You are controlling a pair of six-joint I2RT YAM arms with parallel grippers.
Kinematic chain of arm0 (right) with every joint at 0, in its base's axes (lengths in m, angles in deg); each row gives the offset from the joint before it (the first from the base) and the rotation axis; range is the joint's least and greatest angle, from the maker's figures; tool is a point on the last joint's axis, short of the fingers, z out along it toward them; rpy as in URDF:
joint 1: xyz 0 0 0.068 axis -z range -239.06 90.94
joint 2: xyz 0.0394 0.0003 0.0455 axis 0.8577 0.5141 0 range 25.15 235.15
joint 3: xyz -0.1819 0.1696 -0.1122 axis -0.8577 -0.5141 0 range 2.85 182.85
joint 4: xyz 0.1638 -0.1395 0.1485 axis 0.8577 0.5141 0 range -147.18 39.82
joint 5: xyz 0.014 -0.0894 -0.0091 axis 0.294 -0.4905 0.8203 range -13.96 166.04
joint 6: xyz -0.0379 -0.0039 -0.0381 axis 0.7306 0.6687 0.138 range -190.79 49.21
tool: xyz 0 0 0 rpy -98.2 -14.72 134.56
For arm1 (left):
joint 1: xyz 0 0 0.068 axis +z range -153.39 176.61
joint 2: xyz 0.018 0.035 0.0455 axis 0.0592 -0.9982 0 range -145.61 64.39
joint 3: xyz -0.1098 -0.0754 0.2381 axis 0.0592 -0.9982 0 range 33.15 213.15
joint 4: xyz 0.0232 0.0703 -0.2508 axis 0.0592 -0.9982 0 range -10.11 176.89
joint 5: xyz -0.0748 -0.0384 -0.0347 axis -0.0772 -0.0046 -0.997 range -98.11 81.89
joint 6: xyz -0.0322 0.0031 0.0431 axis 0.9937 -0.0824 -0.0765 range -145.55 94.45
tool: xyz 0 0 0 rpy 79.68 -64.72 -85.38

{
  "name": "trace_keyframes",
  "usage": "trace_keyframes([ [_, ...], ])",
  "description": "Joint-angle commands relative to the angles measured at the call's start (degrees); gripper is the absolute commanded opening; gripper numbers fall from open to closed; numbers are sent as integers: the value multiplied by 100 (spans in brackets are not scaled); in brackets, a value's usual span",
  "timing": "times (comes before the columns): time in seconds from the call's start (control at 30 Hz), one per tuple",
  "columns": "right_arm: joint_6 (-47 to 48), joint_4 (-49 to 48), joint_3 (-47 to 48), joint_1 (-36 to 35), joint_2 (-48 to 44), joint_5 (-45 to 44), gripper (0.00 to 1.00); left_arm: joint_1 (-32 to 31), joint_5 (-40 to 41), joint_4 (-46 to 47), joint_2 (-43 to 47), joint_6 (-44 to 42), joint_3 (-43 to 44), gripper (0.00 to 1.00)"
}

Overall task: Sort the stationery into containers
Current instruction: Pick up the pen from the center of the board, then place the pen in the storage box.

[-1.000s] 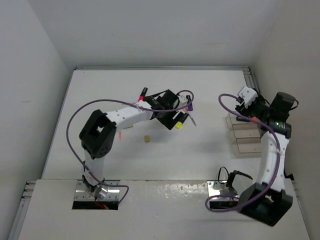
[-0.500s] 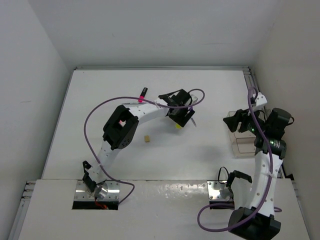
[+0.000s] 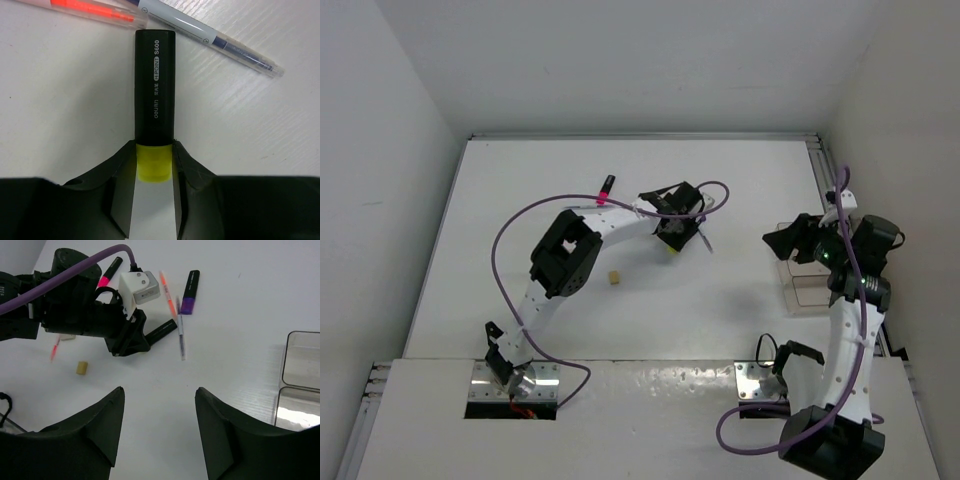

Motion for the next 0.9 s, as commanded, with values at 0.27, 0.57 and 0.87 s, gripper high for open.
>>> trace_keyframes([
  [0.27,-2423,-1706,-370,-549,284,-190,71,414,-875,680,2018,120,-1621,2],
  [0.57,-3039,-2743,874,-2868,1540,-1859,78,458,-541,655,3514,235,-1491,0],
  [0.87,-3989,-3157,2783,-3784,3254,-2353,78,757,-866,707,3954,489,-823,0],
])
